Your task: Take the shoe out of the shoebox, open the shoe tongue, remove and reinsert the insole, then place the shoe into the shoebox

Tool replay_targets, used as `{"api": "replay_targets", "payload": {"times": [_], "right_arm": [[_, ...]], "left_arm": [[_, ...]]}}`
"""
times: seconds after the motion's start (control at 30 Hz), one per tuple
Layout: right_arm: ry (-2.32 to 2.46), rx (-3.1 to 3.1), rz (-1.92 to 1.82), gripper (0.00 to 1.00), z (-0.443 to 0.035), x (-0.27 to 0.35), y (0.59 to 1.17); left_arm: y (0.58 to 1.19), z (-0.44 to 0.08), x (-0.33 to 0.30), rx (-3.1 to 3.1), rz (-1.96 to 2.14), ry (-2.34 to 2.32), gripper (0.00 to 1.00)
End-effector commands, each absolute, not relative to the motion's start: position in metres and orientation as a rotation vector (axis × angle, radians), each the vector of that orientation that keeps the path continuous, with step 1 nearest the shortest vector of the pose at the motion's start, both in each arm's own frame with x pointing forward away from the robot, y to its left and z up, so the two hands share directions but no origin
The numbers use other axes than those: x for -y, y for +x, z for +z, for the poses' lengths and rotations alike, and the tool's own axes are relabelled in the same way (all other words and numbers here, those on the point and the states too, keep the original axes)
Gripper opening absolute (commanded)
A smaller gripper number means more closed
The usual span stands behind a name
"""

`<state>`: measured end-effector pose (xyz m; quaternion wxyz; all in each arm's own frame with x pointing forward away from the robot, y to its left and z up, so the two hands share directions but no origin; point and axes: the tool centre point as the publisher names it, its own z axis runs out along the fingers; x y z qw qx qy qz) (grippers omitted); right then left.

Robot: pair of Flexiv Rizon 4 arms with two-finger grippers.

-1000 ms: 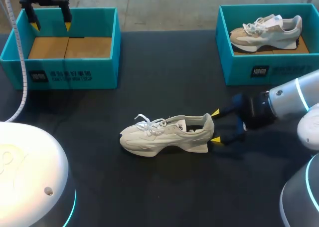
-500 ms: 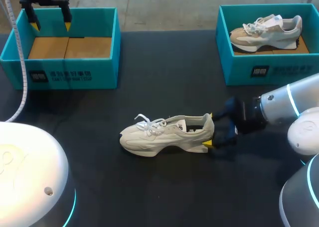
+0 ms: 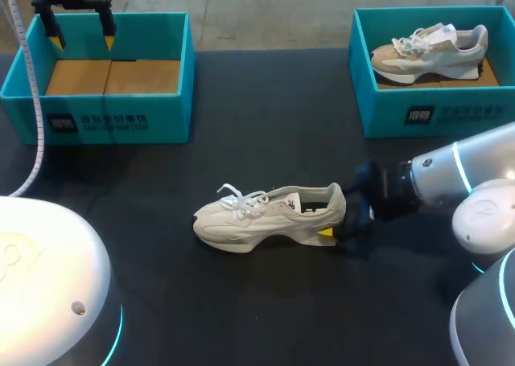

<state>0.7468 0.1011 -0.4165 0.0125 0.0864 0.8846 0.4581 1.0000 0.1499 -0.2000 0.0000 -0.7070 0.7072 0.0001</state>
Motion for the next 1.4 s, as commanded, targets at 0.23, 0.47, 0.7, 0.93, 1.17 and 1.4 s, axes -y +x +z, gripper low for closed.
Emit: {"api": "replay_targets", "payload": {"times": [0.23,0.47,0.7,0.93,1.17,1.4], "right_arm": [[0.271,-2.731,1.453,1.0,-0.433,-0.111,0.748],[0.274,-2.728,1.448,0.28,-0.436,-0.111,0.746],[0.255,-2.724,1.449,0.0,-0.433,-0.109,0.747],[0.238,-2.724,1.428,0.0,-0.43,-0.101,0.754],[0.231,-2.745,1.42,0.0,-0.436,-0.101,0.755],[0.231,-2.745,1.42,0.0,-0.436,-0.101,0.755]], "left_arm": [[1.0,-0.2,-0.15,-2.222,0.0,-2.221,1.0],[1.0,-0.2,-0.15,-2.222,0.0,-2.221,1.0],[1.0,-0.2,-0.15,-2.222,0.0,-2.221,1.0],[1.0,-0.2,-0.15,-2.222,0.0,-2.221,1.0],[1.0,-0.2,-0.15,-2.222,0.0,-2.221,1.0],[1.0,-0.2,-0.15,-2.222,0.0,-2.221,1.0]]}}
